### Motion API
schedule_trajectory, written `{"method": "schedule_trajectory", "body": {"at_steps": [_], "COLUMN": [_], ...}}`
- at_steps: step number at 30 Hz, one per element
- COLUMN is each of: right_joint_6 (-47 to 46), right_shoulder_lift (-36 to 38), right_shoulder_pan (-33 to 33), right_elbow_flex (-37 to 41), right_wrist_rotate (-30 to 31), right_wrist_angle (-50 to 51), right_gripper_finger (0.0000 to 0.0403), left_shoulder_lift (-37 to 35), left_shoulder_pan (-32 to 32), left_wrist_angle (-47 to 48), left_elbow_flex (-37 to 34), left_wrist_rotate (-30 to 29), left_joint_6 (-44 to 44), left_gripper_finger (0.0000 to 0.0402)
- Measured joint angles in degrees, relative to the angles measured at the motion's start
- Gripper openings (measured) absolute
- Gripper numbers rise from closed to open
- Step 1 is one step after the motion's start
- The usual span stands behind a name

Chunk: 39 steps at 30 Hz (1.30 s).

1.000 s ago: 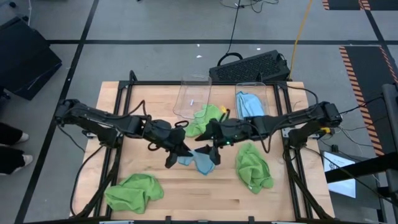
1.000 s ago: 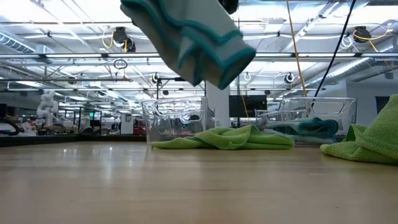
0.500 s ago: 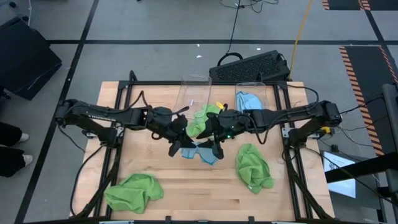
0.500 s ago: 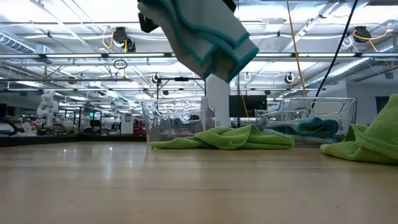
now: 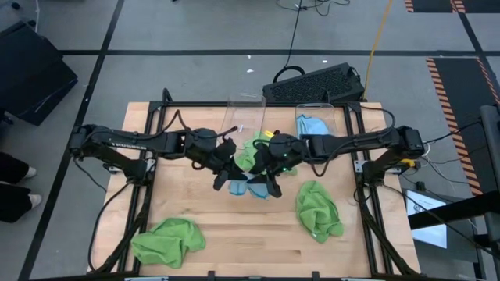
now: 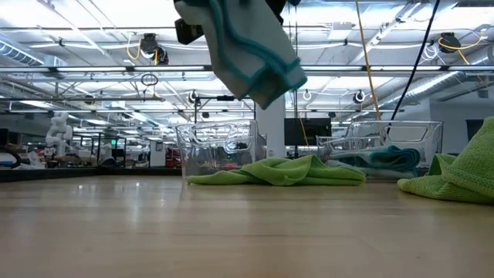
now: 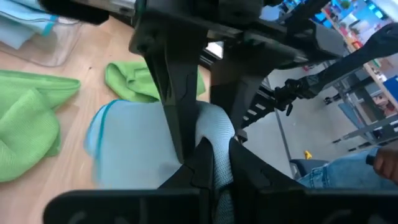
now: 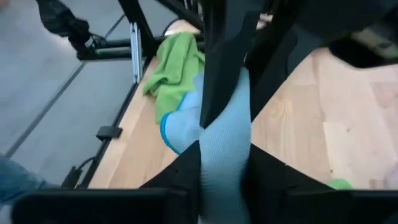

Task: Fold microfiber towels
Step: Put the blue microfiber towel into the right transparent bin

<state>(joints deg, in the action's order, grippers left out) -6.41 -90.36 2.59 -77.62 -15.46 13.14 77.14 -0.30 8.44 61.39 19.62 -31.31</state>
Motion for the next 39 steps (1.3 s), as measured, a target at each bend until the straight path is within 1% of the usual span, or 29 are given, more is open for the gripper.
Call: {"method": "schedule_trajectory", "body": {"at_steps": [2,6,8,10,13,16,19,21,23,24,26,28,34,36,39], "right_joint_6": [-0.02,0.05,0.56,1.22,1.61,1.87,2.62,2.79,2.7,2.66,2.64,2.24,1.66,1.63,1.57], "right_shoulder_lift": [-0.59,-0.59,-0.34,0.12,1.3,2.56,4.6,6.09,7.28,7.85,9.36,10.82,13.16,14.31,15.56], "right_shoulder_pan": [-0.02,-0.11,-0.48,-1.18,-2.68,-4.79,-6.83,-8.38,-9.93,-10.59,-11.95,-13.18,-16.2,-17.21,-18.6], "right_elbow_flex": [0.01,0.01,0.01,0.01,-0.01,0.09,0.14,0.14,0.12,0.12,0.12,0.08,0.12,0.01,0.02], "right_wrist_rotate": [-1.18,-1.24,-1.2,-1.36,-1.53,-2.66,-2.62,-2.68,-2.22,-1.09,0.53,1.87,1.96,1.96,1.91], "right_wrist_angle": [-0.23,-0.33,0.01,0.92,3.09,6.39,8.69,10.78,11.51,12.01,11.5,10.33,7.91,7.35,7.79], "right_gripper_finger": [0.0066,0.0017,0.0015,0.0019,0.0017,0.0014,0.0014,0.0014,0.0014,0.0014,0.0014,0.0014,0.0018,0.0017,0.0015], "left_shoulder_lift": [0.02,0.02,0.02,0.02,-0.65,-2.78,-5.2,-6.15,-7.9,-8.13,-8.06,-7.55,-2.27,-0.24,3.6], "left_shoulder_pan": [0.05,0.28,0.25,-0.14,-0.33,-0.09,0.01,-0.26,-0.33,-0.32,0.02,0.37,1.52,2.31,3.44], "left_wrist_angle": [0.16,0.05,0.02,-1.56,-3.98,-4.36,-2.54,-3.29,-1.88,-3.08,-3.64,-3.7,-16.41,-15.56,-12.86], "left_elbow_flex": [0.0,0.0,0.0,0.0,-0.02,0.02,0.06,0.14,-0.04,0.05,0.3,-0.02,0.47,2.08,6.73], "left_wrist_rotate": [0.07,0.77,0.09,-1.62,-4.62,-10.94,-17.94,-23.3,-27.62,-29.51,-32.38,-33.16,-33.16,-33.14,-33.47], "left_joint_6": [0.8,1.05,1.99,3.86,5.29,4.57,5.37,6.31,7.46,7.96,8.9,10.05,13.85,15.17,17.51], "left_gripper_finger": [0.0026,0.0026,0.003,0.0047,0.0106,0.0183,0.0254,0.0292,0.0319,0.0329,0.0342,0.0347,0.0341,0.0336,0.0331]}}
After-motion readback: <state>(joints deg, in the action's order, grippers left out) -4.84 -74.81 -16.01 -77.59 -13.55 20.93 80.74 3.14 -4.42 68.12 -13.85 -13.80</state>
